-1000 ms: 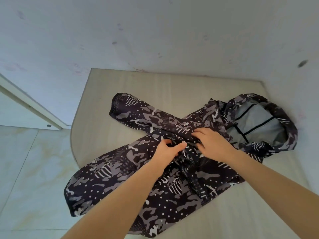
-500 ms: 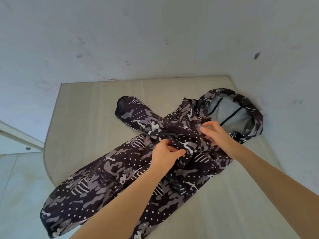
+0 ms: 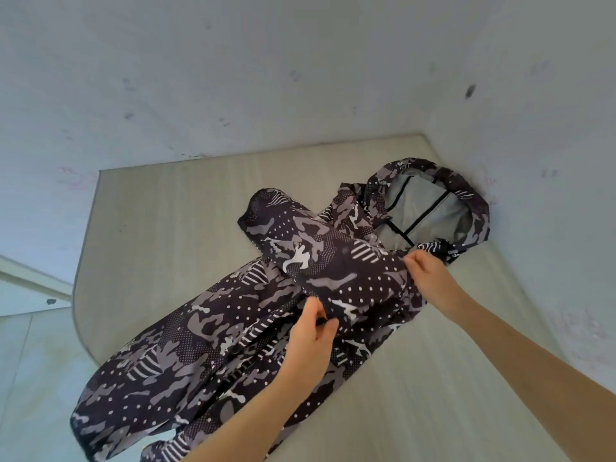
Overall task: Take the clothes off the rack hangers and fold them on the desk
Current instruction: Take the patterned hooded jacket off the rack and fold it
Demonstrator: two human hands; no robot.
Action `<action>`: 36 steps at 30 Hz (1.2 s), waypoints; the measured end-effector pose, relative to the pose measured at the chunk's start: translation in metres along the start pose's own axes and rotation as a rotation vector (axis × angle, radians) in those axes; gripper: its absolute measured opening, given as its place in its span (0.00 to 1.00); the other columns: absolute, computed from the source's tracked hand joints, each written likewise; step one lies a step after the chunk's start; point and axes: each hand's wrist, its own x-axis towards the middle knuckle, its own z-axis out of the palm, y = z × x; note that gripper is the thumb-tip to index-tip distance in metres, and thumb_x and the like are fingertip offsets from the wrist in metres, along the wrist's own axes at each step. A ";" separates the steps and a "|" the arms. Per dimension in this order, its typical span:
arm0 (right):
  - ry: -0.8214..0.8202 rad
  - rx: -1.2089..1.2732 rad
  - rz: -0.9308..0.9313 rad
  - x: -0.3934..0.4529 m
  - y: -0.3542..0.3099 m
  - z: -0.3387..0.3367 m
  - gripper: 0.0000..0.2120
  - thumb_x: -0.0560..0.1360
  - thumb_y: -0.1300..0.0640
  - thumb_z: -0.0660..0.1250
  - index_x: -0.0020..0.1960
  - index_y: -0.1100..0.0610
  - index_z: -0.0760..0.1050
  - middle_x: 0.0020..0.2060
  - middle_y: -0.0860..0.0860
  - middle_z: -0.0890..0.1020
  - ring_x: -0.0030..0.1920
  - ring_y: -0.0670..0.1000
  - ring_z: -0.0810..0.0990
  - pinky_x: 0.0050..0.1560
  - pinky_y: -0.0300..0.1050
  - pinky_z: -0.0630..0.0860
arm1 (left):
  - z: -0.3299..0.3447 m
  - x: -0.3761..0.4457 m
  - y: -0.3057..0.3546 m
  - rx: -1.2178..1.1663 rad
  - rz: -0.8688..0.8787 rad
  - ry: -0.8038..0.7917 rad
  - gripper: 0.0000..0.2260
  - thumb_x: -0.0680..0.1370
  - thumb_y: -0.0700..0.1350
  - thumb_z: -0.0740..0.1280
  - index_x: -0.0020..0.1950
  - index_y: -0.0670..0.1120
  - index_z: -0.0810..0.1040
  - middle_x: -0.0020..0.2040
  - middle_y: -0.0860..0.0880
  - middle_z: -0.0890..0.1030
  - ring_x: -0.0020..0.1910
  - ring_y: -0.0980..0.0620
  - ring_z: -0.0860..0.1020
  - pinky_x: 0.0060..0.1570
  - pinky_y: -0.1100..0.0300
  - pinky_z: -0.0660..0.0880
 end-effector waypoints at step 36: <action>-0.191 -0.781 -0.587 0.013 -0.054 0.129 0.28 0.79 0.33 0.42 0.77 0.38 0.50 0.78 0.52 0.55 0.77 0.63 0.51 0.70 0.73 0.47 | -0.124 0.161 0.038 -0.638 -0.396 0.382 0.09 0.71 0.32 0.73 0.50 0.37 0.78 0.52 0.40 0.81 0.51 0.43 0.81 0.55 0.48 0.79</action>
